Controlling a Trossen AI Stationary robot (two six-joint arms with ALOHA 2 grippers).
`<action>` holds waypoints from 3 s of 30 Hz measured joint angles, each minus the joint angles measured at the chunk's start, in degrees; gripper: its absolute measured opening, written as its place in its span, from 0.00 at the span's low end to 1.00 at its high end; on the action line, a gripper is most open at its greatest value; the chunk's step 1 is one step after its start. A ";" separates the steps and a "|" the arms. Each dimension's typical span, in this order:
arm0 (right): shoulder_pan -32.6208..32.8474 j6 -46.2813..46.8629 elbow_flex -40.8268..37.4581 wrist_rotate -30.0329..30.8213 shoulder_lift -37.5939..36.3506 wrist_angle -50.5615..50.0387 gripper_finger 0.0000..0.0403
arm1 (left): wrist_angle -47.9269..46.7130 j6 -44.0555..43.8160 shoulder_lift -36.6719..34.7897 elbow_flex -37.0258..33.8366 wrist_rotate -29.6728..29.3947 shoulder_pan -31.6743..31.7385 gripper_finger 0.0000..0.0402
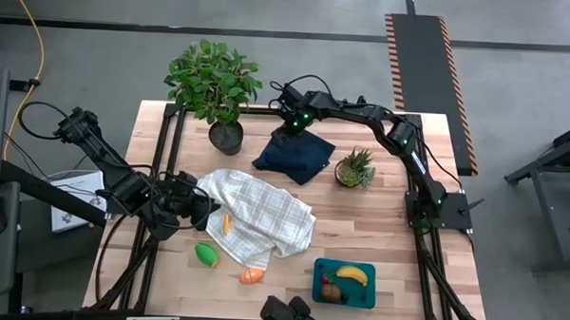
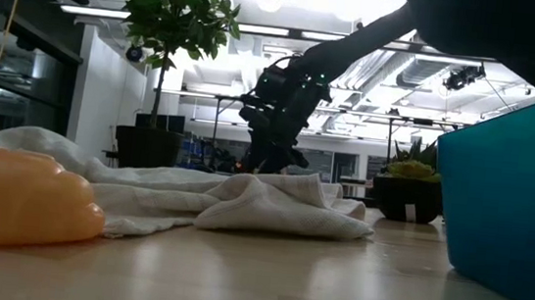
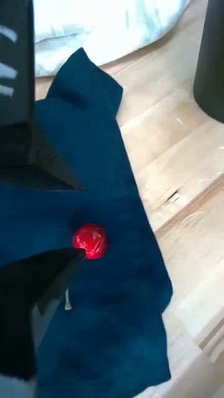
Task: Pick and placing Produce into tupperware
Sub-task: Move the left plant pot to the top left of the table
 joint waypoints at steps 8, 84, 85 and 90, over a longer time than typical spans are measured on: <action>-0.02 0.55 0.00 0.81 0.00 0.70 0.39 | 0.02 -0.02 0.00 0.00 0.00 0.00 0.39; -0.68 -42.23 8.62 4.59 0.28 -15.90 0.39 | -0.98 1.59 1.93 0.02 -2.09 1.25 0.39; -0.68 -42.27 8.62 4.58 0.28 -15.63 0.39 | -0.96 1.67 2.08 0.02 -1.62 2.14 0.39; -0.62 -42.45 8.60 4.57 0.28 -14.66 0.39 | 1.37 7.76 2.10 0.02 2.61 8.70 0.39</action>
